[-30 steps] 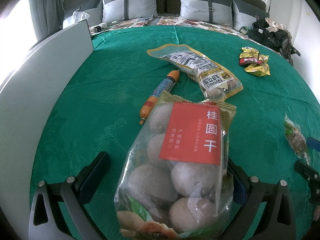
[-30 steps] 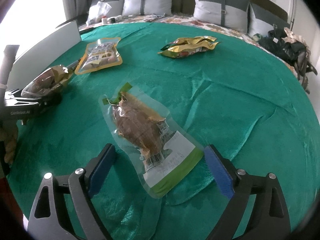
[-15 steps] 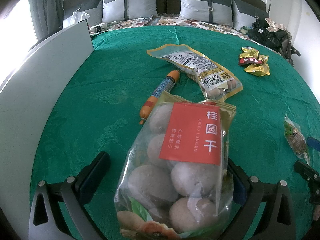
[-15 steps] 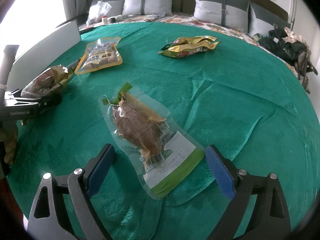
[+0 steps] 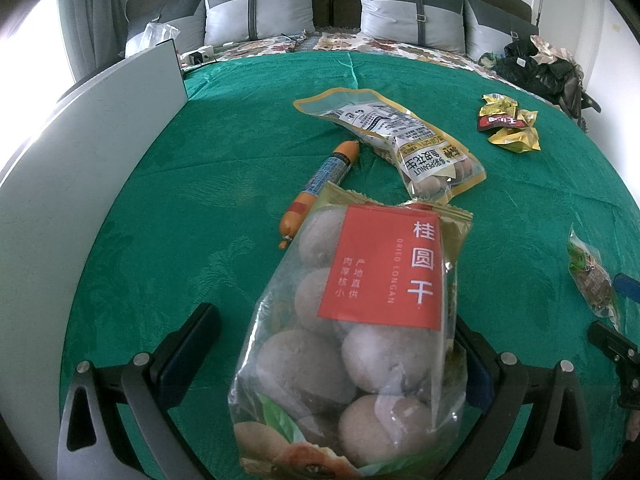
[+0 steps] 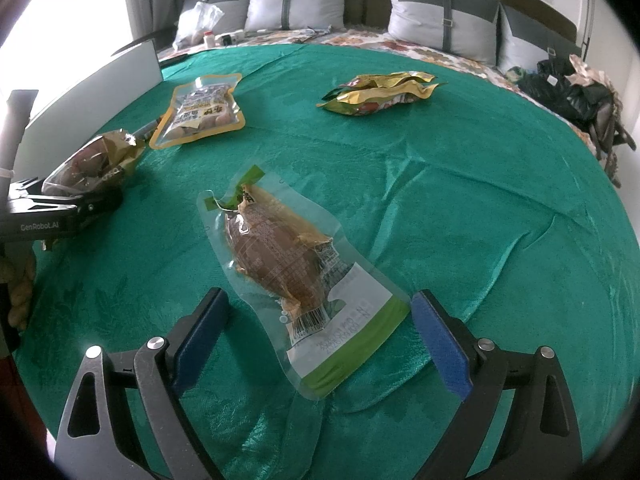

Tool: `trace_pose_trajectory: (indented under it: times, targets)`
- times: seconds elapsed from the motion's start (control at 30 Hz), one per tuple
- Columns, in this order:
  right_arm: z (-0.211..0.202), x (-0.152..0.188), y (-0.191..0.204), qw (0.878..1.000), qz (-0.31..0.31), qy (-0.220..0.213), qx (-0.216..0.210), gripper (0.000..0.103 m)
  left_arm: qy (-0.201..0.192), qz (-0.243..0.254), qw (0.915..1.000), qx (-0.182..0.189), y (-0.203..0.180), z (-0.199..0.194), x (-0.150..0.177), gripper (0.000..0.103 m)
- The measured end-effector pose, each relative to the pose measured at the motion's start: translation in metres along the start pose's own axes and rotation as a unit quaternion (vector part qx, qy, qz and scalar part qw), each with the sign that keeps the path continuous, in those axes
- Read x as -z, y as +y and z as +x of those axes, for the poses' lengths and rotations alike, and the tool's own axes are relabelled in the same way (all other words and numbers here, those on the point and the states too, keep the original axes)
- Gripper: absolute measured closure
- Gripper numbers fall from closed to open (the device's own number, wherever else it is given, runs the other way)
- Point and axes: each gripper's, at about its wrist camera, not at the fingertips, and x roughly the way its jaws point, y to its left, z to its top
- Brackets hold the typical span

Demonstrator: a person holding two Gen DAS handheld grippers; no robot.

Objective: Organize snacks

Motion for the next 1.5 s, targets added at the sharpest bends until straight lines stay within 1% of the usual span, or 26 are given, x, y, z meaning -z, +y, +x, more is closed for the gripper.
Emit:
trace_pose_trajectory:
  times: [0.17,0.23,0.3,0.37,0.43,0.57,0.6,0.63,0.7,0.73,0.77,0.8,0.83,0.87,0.9,0.93,0.97,1.0,1.1,1.13,1.17,1.23,1.3,1.4,1.43,1.5]
  targets:
    - [0.0,0.0,0.0,1.0,-0.001,0.0,-0.003,0.008,0.007,0.005,1.0,0.002,0.0,-0.001,0.0,0.0]
    - [0.0,0.0,0.0,1.0,-0.009,0.001,-0.009,0.008,0.032,0.02,0.9992,0.014,0.001,0.0,-0.003,0.0]
    - [-0.002,0.002,-0.002,0.999,-0.019,0.007,-0.025,0.008,0.071,0.042,0.9962,0.028,0.002,0.0,-0.007,0.0]
    - [-0.006,0.004,-0.009,0.998,-0.011,0.012,-0.053,0.01,0.101,0.062,0.9916,0.052,0.006,-0.005,-0.007,0.0]
    - [-0.009,0.003,-0.02,0.997,0.017,0.02,-0.079,0.01,0.097,0.077,0.9906,0.059,0.011,-0.017,-0.006,0.001]
    - [-0.012,-0.011,-0.025,0.995,0.052,0.035,-0.079,0.01,0.066,0.097,0.9915,0.057,0.01,-0.036,-0.009,0.0]
    - [-0.014,-0.017,-0.022,0.995,0.047,0.033,-0.085,0.01,0.065,0.099,0.9912,0.058,0.007,-0.035,-0.011,0.0]
    - [-0.015,-0.028,-0.011,0.995,0.025,0.032,-0.091,0.01,0.065,0.106,0.9906,0.057,0.002,-0.033,-0.014,0.001]
    - [-0.01,-0.041,0.006,0.996,-0.025,0.043,-0.079,0.01,0.074,0.131,0.9878,0.038,-0.012,-0.023,-0.021,0.001]
    - [-0.003,-0.047,0.017,0.994,-0.059,0.059,-0.069,0.01,0.076,0.144,0.9861,0.033,-0.017,-0.02,-0.022,0.002]
    - [0.007,-0.052,0.028,0.99,-0.096,0.081,-0.064,0.01,0.076,0.153,0.9847,0.033,-0.021,-0.018,-0.022,0.015]
    - [0.015,-0.053,0.035,0.986,-0.12,0.1,-0.059,0.01,0.077,0.16,0.9836,0.032,-0.024,-0.017,-0.022,0.031]
    - [0.025,-0.053,0.038,0.982,-0.133,0.124,-0.05,0.012,0.076,0.16,0.9837,0.034,-0.024,-0.018,-0.022,0.033]
    - [0.029,-0.053,0.036,0.982,-0.127,0.133,-0.05,0.016,0.074,0.15,0.9847,0.05,-0.021,-0.023,-0.021,0.038]
    - [0.029,-0.054,0.032,0.982,-0.117,0.135,-0.052,0.026,0.071,0.135,0.9858,0.07,-0.016,-0.028,-0.019,0.039]
    - [0.028,-0.053,0.026,0.983,-0.098,0.139,-0.063,0.04,0.068,0.124,0.9868,0.079,-0.012,-0.032,-0.016,0.039]
    - [0.021,-0.052,0.017,0.985,-0.065,0.136,-0.086,0.046,0.062,0.109,0.9886,0.084,-0.006,-0.039,-0.012,0.04]
    - [0.016,-0.051,0.013,0.985,-0.051,0.134,-0.095,0.054,0.06,0.095,0.99,0.086,0.0,-0.045,-0.008,0.04]
    - [-0.006,-0.047,-0.001,0.987,0.002,0.115,-0.11,0.063,0.054,0.042,0.9912,0.114,0.018,-0.061,0.004,0.04]
    - [-0.012,-0.044,-0.009,0.985,0.033,0.113,-0.126,0.077,0.051,0.02,0.9903,0.128,0.025,-0.068,0.007,0.04]
    - [-0.016,-0.041,-0.015,0.982,0.059,0.109,-0.139,0.079,0.047,0.007,0.9896,0.136,0.029,-0.074,0.009,0.04]
    - [-0.02,-0.036,-0.029,0.977,0.105,0.105,-0.153,0.079,0.036,-0.017,0.9874,0.153,0.039,-0.088,0.015,0.04]
    - [-0.02,-0.029,-0.034,0.976,0.122,0.109,-0.144,0.079,0.033,-0.029,0.9862,0.16,0.043,-0.095,0.018,0.04]
    - [-0.014,-0.034,-0.033,0.979,0.115,0.109,-0.127,0.079,0.029,-0.035,0.9859,0.161,0.045,-0.102,0.025,0.04]
    - [-0.014,-0.037,-0.029,0.982,0.102,0.106,-0.114,0.078,0.03,-0.038,0.9857,0.161,0.045,-0.103,0.027,0.04]
    - [-0.011,-0.043,-0.012,0.991,0.051,0.101,-0.067,0.073,0.031,-0.046,0.9848,0.165,0.045,-0.104,0.03,0.04]
